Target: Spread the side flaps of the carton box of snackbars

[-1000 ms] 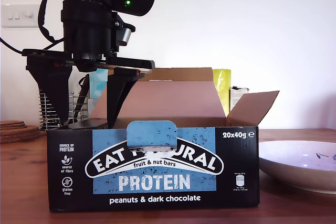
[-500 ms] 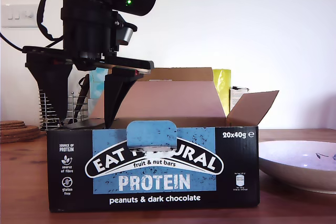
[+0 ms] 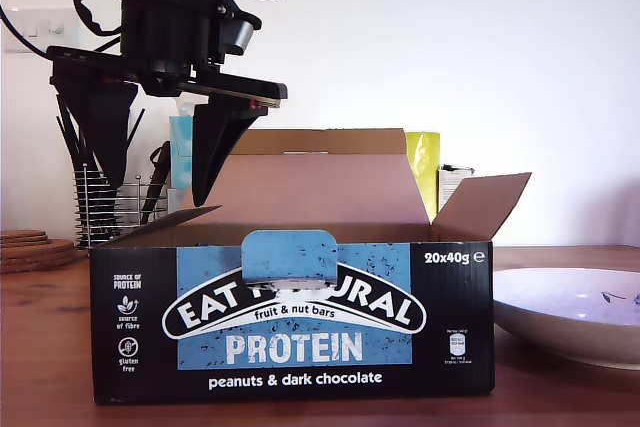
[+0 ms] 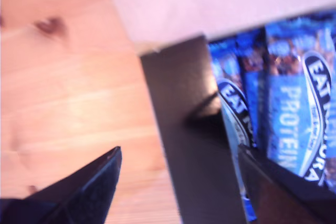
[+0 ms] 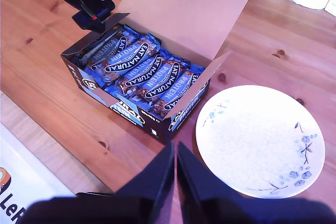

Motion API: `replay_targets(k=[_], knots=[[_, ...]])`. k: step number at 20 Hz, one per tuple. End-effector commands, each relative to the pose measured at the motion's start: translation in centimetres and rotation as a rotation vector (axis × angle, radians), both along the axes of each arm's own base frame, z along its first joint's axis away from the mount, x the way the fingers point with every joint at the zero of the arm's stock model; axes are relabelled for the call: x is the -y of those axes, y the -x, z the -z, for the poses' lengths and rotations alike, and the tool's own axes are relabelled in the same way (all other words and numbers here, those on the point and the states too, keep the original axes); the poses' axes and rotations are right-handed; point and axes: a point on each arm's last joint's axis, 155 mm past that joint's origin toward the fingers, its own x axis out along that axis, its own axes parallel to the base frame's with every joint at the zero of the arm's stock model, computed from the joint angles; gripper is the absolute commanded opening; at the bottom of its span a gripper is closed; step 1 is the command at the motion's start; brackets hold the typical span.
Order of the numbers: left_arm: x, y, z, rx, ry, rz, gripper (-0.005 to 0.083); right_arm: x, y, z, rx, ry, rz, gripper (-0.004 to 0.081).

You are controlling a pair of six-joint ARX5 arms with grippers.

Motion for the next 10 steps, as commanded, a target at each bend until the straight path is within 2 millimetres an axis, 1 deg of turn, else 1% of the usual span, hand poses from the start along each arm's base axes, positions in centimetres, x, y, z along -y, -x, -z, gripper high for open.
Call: replay_targets(k=[1,3,4,5,7,8,10], knots=[[0.5,0.0,1.3,-0.020,-0.003,0.009,0.0642,-0.1,0.0,-0.7,0.019,-0.009,-0.009,-0.0013],[2.6,-0.1,1.4,-0.017,0.076,0.030,0.0642,-0.1,0.1,-0.6,0.015,-0.007,-0.009,-0.0013],[3.2,-0.2,1.3,-0.011,0.100,0.036,0.0642,-0.1,0.1,-0.6,0.014,-0.006,-0.008,-0.0013],[3.4,-0.1,1.4,-0.017,0.111,0.039,0.0642,-0.1,0.1,-0.6,0.015,-0.007,-0.008,-0.0013],[3.2,0.2,1.7,-0.038,0.098,0.038,0.0642,-0.1,0.1,-0.6,0.015,-0.005,-0.010,-0.0013],[2.8,0.5,1.8,-0.049,0.084,0.035,0.0642,-0.1,0.1,-0.6,0.016,-0.004,-0.011,-0.0013],[1.8,0.3,1.9,-0.043,0.047,0.021,0.0642,-0.1,0.1,-0.6,0.019,-0.002,-0.013,-0.0013]])
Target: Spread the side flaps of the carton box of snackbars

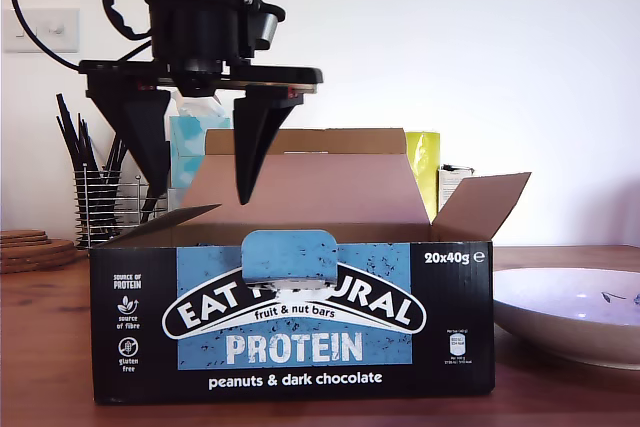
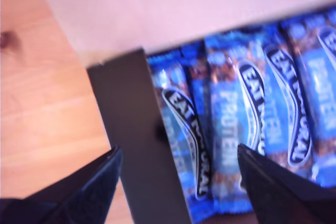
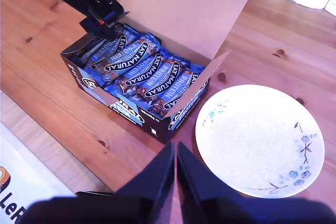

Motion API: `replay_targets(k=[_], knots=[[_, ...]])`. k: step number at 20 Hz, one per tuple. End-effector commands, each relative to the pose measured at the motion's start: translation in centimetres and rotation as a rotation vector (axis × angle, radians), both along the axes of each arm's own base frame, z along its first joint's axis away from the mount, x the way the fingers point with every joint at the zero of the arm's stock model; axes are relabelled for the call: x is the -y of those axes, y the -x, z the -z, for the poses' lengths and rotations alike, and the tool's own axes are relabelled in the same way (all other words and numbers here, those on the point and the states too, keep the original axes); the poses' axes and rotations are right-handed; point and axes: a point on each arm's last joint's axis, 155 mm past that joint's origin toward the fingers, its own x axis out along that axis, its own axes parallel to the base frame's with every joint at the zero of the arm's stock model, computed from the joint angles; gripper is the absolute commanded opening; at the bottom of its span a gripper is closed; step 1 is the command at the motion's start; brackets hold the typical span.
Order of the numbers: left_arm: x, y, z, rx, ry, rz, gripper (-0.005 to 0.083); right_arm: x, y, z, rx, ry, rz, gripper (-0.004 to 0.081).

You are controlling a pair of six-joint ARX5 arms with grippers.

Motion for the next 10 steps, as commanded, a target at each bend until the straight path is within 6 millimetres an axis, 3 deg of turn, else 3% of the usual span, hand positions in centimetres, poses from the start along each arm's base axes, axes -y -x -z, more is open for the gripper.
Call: replay_targets(k=[1,6,10], knots=[[-1.2,0.0,1.6,-0.030,-0.062,-0.014,0.0642,-0.1,0.1,-0.7,0.019,-0.005,-0.011,-0.0013],[-1.6,-0.2,2.0,-0.043,-0.071,-0.024,0.0642,-0.1,0.1,-0.7,0.027,0.004,-0.020,-0.0013],[-1.9,0.2,3.7,-0.094,-0.121,-0.006,0.0642,-0.1,0.1,-0.7,0.029,0.005,-0.021,-0.0013]])
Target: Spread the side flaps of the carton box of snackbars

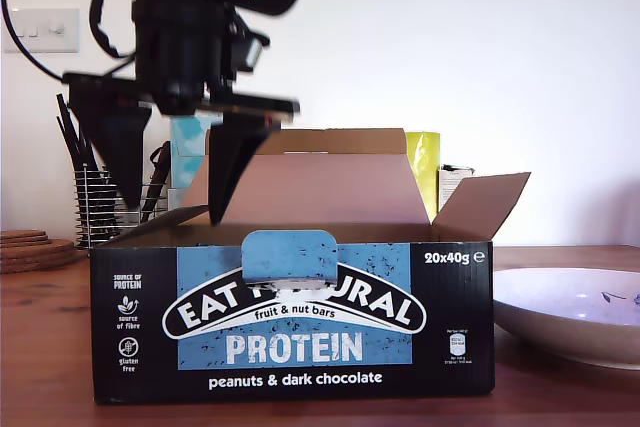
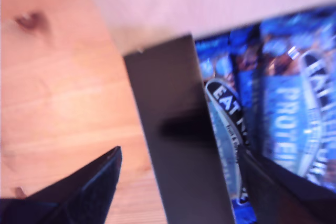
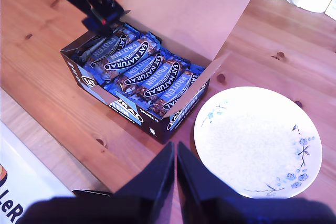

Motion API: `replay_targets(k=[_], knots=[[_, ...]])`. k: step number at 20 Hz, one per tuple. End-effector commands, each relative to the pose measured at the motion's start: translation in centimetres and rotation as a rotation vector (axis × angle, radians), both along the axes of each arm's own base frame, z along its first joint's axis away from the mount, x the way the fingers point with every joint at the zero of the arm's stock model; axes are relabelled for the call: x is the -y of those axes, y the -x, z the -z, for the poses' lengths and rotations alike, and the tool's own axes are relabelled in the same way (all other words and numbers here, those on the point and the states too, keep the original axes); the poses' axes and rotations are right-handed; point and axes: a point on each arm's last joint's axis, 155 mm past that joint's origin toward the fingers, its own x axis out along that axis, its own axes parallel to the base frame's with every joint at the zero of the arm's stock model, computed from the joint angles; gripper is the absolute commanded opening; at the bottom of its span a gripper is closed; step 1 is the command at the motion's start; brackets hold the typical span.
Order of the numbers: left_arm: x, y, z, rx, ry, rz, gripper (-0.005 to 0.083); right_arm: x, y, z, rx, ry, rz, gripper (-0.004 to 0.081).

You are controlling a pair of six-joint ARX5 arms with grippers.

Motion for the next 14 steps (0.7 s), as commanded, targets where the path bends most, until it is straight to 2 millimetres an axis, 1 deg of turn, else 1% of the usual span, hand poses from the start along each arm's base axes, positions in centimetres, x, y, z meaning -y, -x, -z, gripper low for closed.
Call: replay_targets(k=[1,3,7,12,14], knots=[[-0.3,0.4,1.7,-0.039,-0.040,0.010,0.0642,-0.1,0.1,-0.7,0.017,-0.009,-0.008,-0.0013],[-0.2,0.2,1.7,-0.031,-0.039,0.017,0.0642,-0.1,0.1,-0.7,0.018,-0.009,-0.009,-0.0013],[-1.2,0.3,1.4,-0.030,-0.087,0.024,0.0642,-0.2,0.0,-0.7,0.020,-0.010,-0.010,-0.0013],[-1.6,0.4,1.2,-0.033,-0.105,0.032,0.0642,-0.1,0.1,-0.7,0.019,-0.010,-0.010,-0.0013],[-1.6,0.3,0.9,-0.021,-0.103,0.042,0.0642,-0.1,0.1,-0.6,0.016,-0.008,-0.010,-0.0013]])
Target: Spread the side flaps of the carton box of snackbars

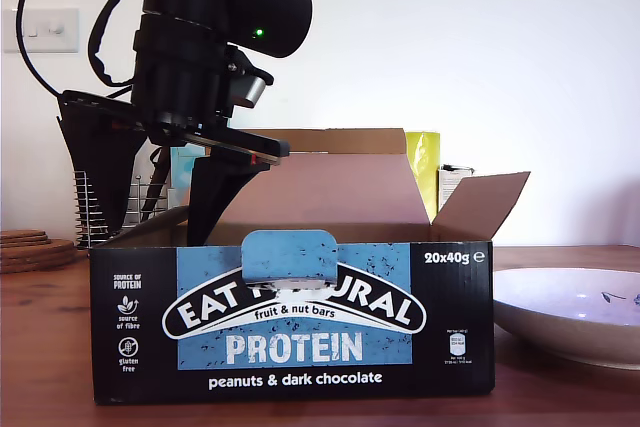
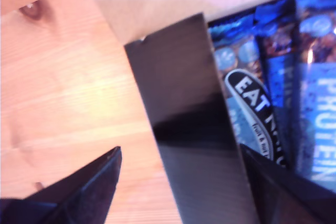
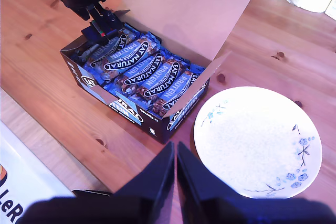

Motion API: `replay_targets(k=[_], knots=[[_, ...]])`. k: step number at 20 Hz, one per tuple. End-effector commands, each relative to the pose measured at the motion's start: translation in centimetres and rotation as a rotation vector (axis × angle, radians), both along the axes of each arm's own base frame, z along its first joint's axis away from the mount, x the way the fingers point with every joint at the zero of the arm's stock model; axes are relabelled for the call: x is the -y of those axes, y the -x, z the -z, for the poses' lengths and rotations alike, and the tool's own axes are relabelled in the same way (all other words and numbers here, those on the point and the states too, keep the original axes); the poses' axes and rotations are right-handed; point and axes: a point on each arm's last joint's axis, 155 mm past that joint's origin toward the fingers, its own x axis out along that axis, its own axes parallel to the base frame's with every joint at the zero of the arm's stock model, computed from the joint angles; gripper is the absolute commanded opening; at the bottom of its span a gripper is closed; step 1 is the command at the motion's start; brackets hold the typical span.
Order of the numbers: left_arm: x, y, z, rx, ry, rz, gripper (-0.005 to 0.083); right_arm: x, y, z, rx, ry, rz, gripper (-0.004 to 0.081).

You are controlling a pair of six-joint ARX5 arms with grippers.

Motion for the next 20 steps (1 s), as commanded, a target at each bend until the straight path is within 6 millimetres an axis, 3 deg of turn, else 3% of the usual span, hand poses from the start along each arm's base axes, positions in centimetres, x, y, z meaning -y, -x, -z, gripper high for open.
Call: replay_targets(k=[1,10,20], knots=[[-0.3,0.2,-0.4,0.011,-0.005,0.008,0.0642,-0.1,0.1,-0.6,0.016,-0.008,-0.009,-0.0013],[-1.7,0.1,-3.2,0.070,-0.008,0.000,0.0642,-0.1,0.1,-0.6,0.015,-0.008,-0.009,-0.0013],[-4.3,-0.1,-3.3,0.045,-0.054,-0.045,0.0642,0.0,0.4,-0.2,-0.003,0.004,-0.011,-0.0013]])
